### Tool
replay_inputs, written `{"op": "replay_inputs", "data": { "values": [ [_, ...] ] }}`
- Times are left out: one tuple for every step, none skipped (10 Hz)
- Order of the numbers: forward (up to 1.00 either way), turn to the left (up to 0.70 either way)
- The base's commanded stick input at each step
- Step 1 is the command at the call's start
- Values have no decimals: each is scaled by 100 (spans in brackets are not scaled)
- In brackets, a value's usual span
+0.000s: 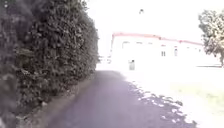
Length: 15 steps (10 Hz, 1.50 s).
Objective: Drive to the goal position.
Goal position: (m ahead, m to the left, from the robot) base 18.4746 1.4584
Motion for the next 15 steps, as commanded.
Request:
{"op": "replay_inputs", "data": {
  "values": [
    [85, 0],
    [85, 0],
    [85, 0],
    [85, 0],
    [85, 0],
    [85, 0],
    [85, 0],
    [85, 0],
    [85, 0],
    [85, 0],
    [85, 0],
    [85, 0],
    [85, 0],
    [85, 0],
    [85, 0]
  ]
}}
